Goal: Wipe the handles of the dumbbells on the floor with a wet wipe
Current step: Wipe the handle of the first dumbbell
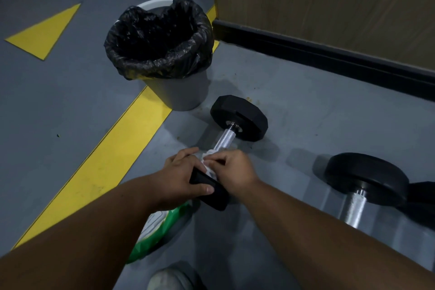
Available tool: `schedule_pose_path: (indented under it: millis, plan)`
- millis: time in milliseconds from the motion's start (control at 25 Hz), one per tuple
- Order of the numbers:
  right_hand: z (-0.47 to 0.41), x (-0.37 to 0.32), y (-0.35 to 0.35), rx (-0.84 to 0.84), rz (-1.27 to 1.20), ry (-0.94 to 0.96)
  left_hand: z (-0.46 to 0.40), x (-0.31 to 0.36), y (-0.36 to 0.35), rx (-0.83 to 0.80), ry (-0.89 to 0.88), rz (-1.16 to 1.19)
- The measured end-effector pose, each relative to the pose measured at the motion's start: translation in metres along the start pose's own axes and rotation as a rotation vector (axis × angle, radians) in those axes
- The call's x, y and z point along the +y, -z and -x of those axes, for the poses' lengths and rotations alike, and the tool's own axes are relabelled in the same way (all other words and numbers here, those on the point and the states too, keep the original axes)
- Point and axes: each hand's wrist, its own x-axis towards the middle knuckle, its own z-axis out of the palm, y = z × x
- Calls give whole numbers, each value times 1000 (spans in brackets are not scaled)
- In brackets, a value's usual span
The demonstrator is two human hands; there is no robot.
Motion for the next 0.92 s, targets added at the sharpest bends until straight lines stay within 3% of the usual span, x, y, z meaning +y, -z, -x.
schedule_pose_path:
  millis: [80,200,280,480,560,760,840,920]
  plan:
    - [-11,-6,10,3,52,2,-1,-2,2,3,11,31]
    - [-32,-18,35,248,36,-68,-2,-5,3,-6,8,44]
    - [-36,-17,34,311,-12,-92,-4,-9,5,-17,4,63]
    - [-9,-1,-6,9,6,22,-7,-21,16,-78,29,332]
    - [-20,-1,-2,20,50,55,-8,-26,19,-87,29,395]
    - [-49,-6,16,337,-104,-86,-7,-31,22,-88,37,502]
    - [-37,-8,3,290,-223,-111,-7,-32,22,-94,42,529]
    - [-17,-7,-9,126,-184,-60,-8,-29,24,-122,60,496]
